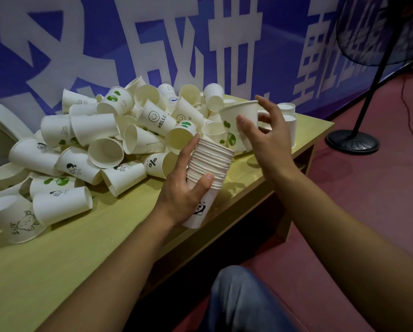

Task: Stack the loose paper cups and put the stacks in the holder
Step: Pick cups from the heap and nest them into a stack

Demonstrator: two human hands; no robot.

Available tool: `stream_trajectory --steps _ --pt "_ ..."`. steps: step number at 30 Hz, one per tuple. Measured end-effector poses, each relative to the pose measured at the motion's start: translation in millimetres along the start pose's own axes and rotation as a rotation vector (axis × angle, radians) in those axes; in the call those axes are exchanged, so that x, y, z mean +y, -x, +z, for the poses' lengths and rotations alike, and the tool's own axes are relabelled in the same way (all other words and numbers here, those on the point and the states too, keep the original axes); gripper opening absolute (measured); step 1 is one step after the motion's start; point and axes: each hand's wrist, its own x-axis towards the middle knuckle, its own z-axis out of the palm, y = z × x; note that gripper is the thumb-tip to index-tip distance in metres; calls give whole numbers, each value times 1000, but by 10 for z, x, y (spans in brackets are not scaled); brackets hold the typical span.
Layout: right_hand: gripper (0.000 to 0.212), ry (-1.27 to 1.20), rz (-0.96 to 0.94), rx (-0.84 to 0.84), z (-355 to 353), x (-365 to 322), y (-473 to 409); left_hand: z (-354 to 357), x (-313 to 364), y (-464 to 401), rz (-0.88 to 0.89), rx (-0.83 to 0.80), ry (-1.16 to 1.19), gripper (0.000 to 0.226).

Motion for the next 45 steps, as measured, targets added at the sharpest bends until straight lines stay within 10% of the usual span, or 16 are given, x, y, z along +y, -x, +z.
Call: stream_trajectory --steps 13,34,45 --pt "44 -264 96 -107 385 -104 200 -277 -77 154 27 -31 -86 74" --pt "58 817 -223 -552 607 384 394 -486 -295 305 -50 419 278 78" --pt "56 679 -151 -659 400 348 305 -485 -235 318 -31 351 208 75"
